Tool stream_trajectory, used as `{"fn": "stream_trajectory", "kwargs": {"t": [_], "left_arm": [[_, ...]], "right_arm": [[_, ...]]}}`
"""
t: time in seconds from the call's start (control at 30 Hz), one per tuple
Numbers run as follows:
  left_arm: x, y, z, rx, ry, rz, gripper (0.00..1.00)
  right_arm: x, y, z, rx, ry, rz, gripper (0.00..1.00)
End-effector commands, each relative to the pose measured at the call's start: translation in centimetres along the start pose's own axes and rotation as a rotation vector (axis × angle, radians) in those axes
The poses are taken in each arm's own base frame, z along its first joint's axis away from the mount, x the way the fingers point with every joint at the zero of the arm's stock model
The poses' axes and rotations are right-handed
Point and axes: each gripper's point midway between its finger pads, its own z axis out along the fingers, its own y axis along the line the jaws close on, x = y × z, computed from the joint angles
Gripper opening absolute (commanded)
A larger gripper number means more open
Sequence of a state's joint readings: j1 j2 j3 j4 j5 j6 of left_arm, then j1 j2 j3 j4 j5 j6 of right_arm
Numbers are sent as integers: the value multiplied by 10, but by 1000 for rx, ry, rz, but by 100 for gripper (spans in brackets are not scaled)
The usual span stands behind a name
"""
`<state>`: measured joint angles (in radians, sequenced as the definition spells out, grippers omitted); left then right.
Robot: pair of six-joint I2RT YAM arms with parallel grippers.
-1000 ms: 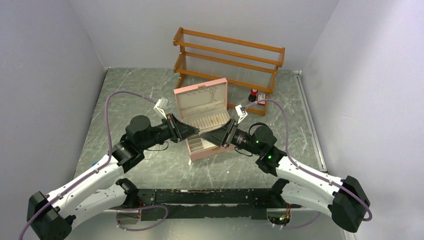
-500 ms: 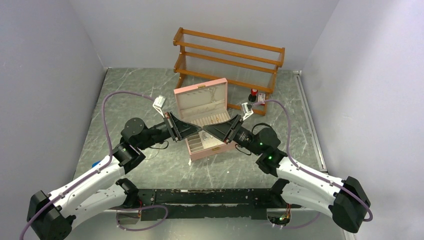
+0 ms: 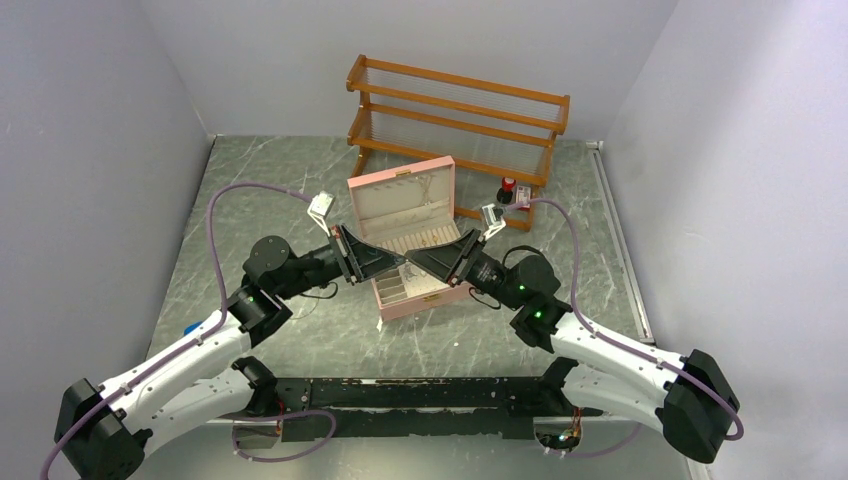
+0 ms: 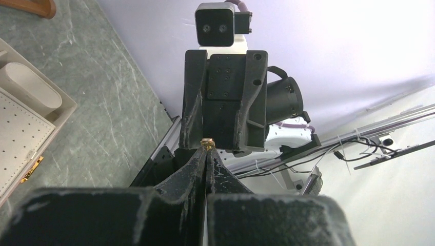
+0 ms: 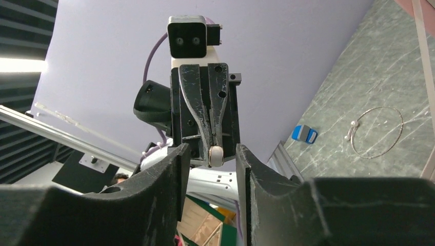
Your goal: Organize the mixed jewelry
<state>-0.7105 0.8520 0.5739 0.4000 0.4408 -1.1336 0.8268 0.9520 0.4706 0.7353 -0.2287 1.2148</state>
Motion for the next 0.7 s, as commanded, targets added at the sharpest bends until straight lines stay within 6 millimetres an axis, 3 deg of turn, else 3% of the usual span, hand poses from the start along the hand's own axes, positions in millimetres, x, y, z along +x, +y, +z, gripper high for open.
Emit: {"fn": "stream_trajectory", "kwargs": {"t": [0.0,0.27,0.67], "left_arm": [[2,-8,0,38,11,13,5],[3,-6,0,36,13,7,5],[4,-4,-1,23,14,5,8]], "right_arm": [[-1,9,0,-32,-3,-29,40],[1,8,0,-27,7,-43,34],[-1,2,4,13,6,-42,12]]}}
